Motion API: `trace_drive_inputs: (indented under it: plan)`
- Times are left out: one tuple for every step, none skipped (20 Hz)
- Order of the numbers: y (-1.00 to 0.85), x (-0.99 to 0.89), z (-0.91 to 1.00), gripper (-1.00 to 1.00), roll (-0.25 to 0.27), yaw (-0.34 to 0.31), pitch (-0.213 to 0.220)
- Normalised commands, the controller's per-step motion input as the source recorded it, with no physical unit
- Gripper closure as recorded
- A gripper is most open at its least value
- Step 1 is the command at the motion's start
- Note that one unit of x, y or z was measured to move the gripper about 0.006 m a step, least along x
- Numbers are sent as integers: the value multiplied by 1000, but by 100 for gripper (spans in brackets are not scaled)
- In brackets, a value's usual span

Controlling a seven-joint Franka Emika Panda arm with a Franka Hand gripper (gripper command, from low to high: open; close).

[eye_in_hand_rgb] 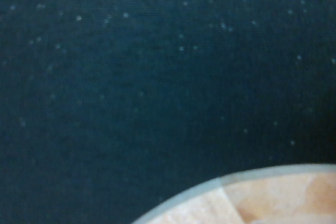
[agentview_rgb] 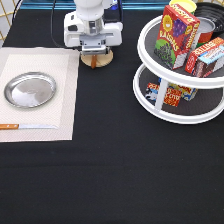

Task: Arrange plate and fork

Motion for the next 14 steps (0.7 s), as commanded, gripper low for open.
trace_drive_inputs:
  plan:
    - [51,0,-97,-100,-13,0,-17]
    - [37,0,-100,100,-15,0,-23]
    - [31,0,-77,100,-25,0,-27]
    - [0,0,-103,100,-28,0,-34]
    - [0,-3,-117,100,-45,0,-39]
    - [0,-3,-154,100,-67,0,-43]
    - [40,0,-137,100,-104,0,-42]
    - [49,0,-143,100,-117,0,-45]
    - [43,0,-120,100,-119,0,-47]
    - [43,0,-86,100,-120,0,-48]
    - [37,0,-57,100,-119,0,-46]
    - [63,0,-60,100,-131,0,-45]
    - [63,0,-26,100,-130,0,-45]
    - [83,0,-6,100,-134,0,-44]
